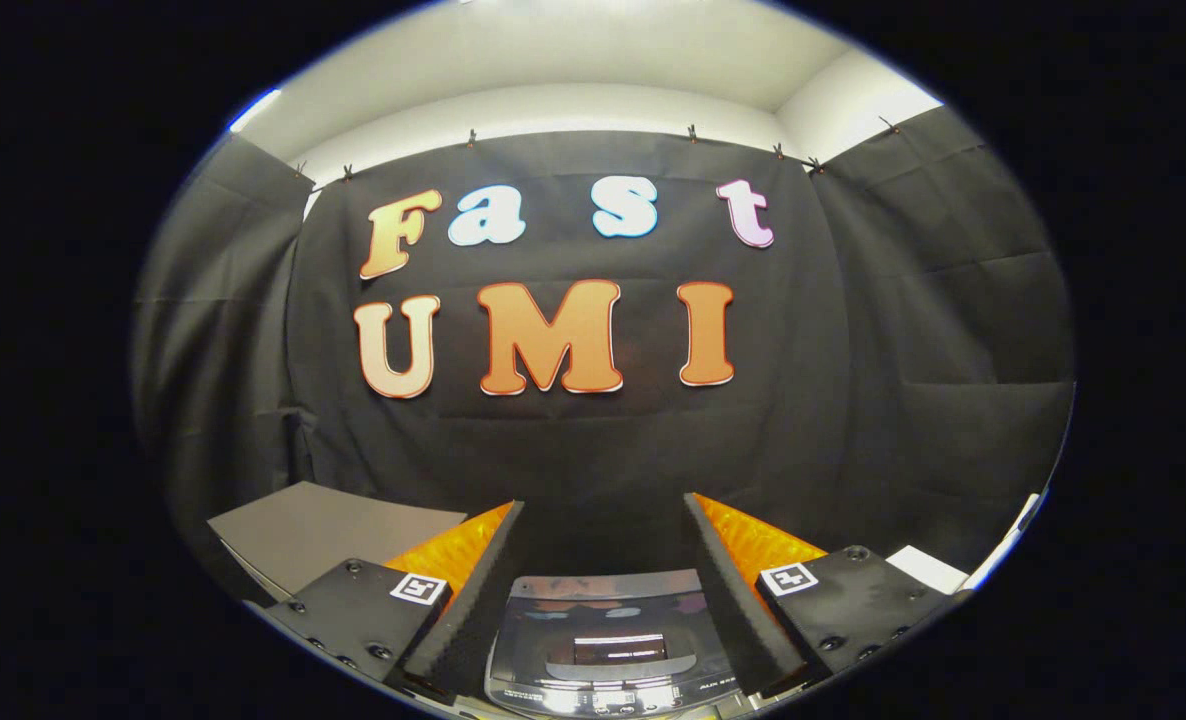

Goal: Put the clothes into the washing machine and then close the washing machine lid.

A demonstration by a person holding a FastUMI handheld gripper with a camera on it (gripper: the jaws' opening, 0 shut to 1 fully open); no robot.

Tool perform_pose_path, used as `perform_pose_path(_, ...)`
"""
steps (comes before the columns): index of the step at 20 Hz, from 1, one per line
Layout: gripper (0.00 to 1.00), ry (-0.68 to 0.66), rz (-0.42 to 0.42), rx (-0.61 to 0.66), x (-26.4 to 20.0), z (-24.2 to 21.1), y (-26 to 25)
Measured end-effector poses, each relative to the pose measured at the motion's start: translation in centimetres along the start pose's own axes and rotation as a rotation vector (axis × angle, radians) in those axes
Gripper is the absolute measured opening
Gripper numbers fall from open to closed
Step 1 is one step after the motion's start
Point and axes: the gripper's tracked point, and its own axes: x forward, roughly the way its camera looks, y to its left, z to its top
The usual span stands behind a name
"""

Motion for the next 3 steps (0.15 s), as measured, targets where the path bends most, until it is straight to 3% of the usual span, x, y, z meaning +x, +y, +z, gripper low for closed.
perform_pose_path(3,0.98,0.005,0.012,-0.002,-0.29,0.59,-0.26)
